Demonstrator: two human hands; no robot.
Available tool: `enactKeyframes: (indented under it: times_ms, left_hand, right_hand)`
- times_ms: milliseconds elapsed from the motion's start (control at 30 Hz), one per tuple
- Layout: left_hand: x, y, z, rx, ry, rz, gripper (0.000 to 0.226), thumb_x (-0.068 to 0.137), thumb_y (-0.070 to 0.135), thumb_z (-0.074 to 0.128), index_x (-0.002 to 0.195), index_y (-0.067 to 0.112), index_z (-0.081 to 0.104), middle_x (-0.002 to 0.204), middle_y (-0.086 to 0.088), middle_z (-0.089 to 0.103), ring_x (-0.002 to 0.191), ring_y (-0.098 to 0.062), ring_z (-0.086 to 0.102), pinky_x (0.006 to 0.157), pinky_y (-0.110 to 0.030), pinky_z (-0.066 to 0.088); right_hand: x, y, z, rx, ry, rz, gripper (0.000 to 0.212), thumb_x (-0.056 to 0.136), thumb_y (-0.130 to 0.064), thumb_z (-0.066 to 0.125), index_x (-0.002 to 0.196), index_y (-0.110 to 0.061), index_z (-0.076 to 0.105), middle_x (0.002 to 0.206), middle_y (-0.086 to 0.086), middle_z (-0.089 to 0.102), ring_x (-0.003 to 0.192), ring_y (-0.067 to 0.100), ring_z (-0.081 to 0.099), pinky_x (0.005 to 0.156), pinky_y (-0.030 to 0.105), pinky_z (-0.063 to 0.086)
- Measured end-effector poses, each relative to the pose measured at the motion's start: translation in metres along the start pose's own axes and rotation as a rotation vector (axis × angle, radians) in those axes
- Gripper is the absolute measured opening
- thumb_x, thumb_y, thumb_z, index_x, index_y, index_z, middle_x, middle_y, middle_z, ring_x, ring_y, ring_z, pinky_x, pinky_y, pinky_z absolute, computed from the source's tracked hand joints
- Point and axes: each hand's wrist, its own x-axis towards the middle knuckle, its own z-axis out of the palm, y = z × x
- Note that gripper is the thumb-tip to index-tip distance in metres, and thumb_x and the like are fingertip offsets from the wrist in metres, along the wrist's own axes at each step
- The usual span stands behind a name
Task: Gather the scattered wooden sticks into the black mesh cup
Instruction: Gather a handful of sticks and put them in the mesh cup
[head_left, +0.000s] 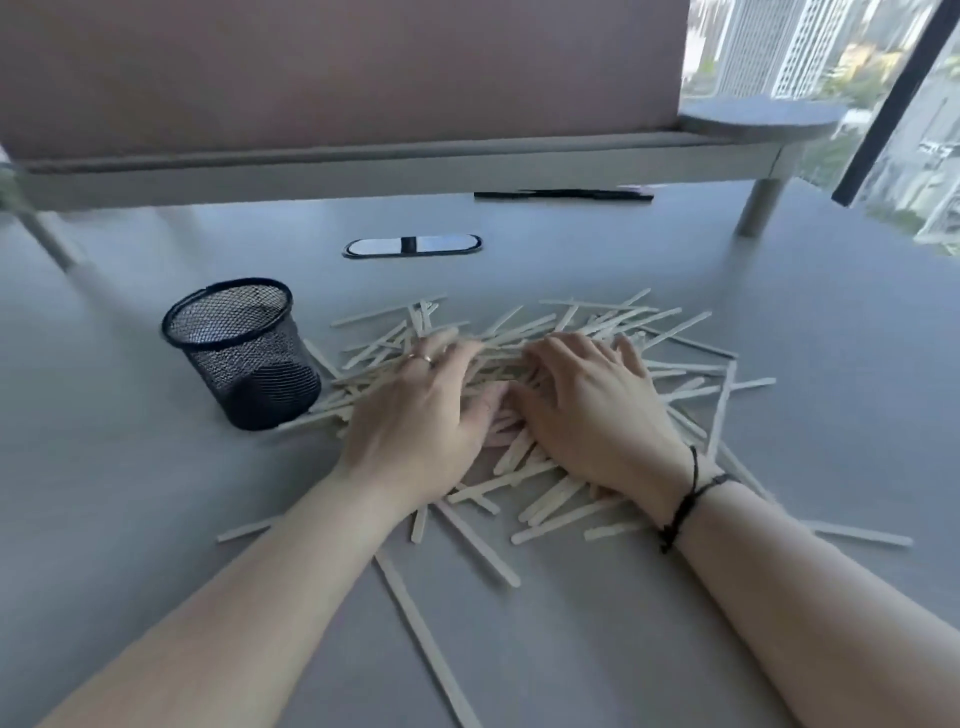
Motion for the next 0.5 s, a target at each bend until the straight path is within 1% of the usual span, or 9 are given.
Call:
enactKeyframes:
  times_ms: [67, 133, 167, 233, 300, 333, 400, 433, 500]
  left_hand:
    - [-0.007, -0.001, -0.007, -0.021, 0.048, 0.019, 0.045, 0.099, 0.05, 0.042, 0.13, 0.022, 0.058, 0.144, 0.003, 0.054, 0.112, -0.024, 0.065, 0.076, -0.039, 0.056]
    - [-0.014, -0.004, -0.011, 0.001, 0.086, 0.04, 0.043, 0.098, 0.047, 0.041, 0.121, 0.018, 0.064, 0.132, 0.003, 0.064, 0.097, -0.022, 0.07, 0.062, -0.029, 0.048]
    - [-0.015, -0.005, -0.012, 0.011, 0.102, 0.051, 0.042, 0.098, 0.046, 0.04, 0.119, 0.018, 0.065, 0.126, 0.004, 0.067, 0.093, -0.021, 0.071, 0.06, -0.026, 0.044]
    - [-0.014, -0.004, -0.017, 0.011, 0.127, 0.061, 0.039, 0.1, 0.045, 0.042, 0.117, 0.019, 0.065, 0.114, 0.004, 0.072, 0.086, -0.021, 0.071, 0.059, -0.027, 0.045]
    - [-0.014, -0.007, -0.02, -0.009, 0.155, 0.043, 0.033, 0.101, 0.042, 0.046, 0.117, 0.02, 0.065, 0.103, 0.003, 0.074, 0.08, -0.023, 0.071, 0.056, -0.028, 0.042]
    - [-0.015, -0.009, -0.021, -0.009, 0.152, 0.021, 0.032, 0.101, 0.042, 0.047, 0.119, 0.022, 0.064, 0.101, 0.003, 0.074, 0.08, -0.023, 0.07, 0.056, -0.028, 0.04]
    - [-0.018, -0.012, -0.023, 0.01, 0.099, -0.042, 0.034, 0.101, 0.046, 0.045, 0.126, 0.028, 0.059, 0.112, 0.003, 0.073, 0.093, -0.024, 0.07, 0.062, -0.031, 0.046]
    - [-0.018, -0.012, -0.023, 0.013, 0.064, -0.079, 0.036, 0.1, 0.048, 0.043, 0.129, 0.031, 0.056, 0.118, 0.003, 0.071, 0.101, -0.024, 0.068, 0.069, -0.034, 0.049]
    - [-0.015, -0.011, -0.022, 0.002, 0.006, -0.132, 0.039, 0.098, 0.05, 0.043, 0.133, 0.035, 0.051, 0.127, 0.005, 0.067, 0.112, -0.023, 0.064, 0.083, -0.038, 0.049]
  right_hand:
    - [-0.007, -0.001, -0.004, 0.036, 0.016, 0.023, 0.053, 0.092, -0.064, 0.039, 0.13, -0.03, 0.055, 0.132, -0.003, 0.06, 0.13, 0.021, 0.05, 0.119, 0.052, 0.019]
    - [-0.013, -0.002, -0.005, 0.044, 0.031, -0.001, 0.051, 0.093, -0.064, 0.041, 0.126, -0.029, 0.058, 0.126, -0.002, 0.062, 0.126, 0.022, 0.054, 0.118, 0.052, 0.021]
    - [-0.015, -0.002, -0.006, 0.053, 0.045, -0.013, 0.049, 0.093, -0.063, 0.042, 0.124, -0.028, 0.06, 0.124, -0.002, 0.064, 0.123, 0.022, 0.055, 0.117, 0.052, 0.022]
    - [-0.015, -0.004, -0.012, 0.097, 0.09, -0.042, 0.046, 0.093, -0.061, 0.044, 0.118, -0.028, 0.064, 0.12, -0.002, 0.065, 0.118, 0.023, 0.058, 0.115, 0.049, 0.027]
    - [-0.017, -0.007, -0.016, 0.175, 0.178, -0.09, 0.043, 0.092, -0.059, 0.049, 0.111, -0.026, 0.068, 0.115, -0.002, 0.066, 0.11, 0.023, 0.059, 0.105, 0.041, 0.038]
    - [-0.019, -0.01, -0.017, 0.213, 0.217, -0.131, 0.043, 0.09, -0.062, 0.051, 0.104, -0.025, 0.07, 0.109, -0.003, 0.067, 0.104, 0.023, 0.06, 0.097, 0.038, 0.042]
    - [-0.027, -0.019, -0.02, 0.251, 0.238, -0.262, 0.047, 0.083, -0.07, 0.056, 0.087, -0.025, 0.069, 0.091, -0.008, 0.063, 0.089, 0.017, 0.057, 0.083, 0.034, 0.045]
    - [-0.031, -0.025, -0.02, 0.255, 0.206, -0.349, 0.049, 0.079, -0.073, 0.06, 0.078, -0.025, 0.066, 0.082, -0.01, 0.058, 0.081, 0.013, 0.053, 0.077, 0.032, 0.042]
    - [-0.04, -0.04, -0.022, 0.243, 0.058, -0.517, 0.052, 0.071, -0.077, 0.066, 0.065, -0.027, 0.055, 0.068, -0.014, 0.049, 0.07, 0.009, 0.042, 0.073, 0.027, 0.034]
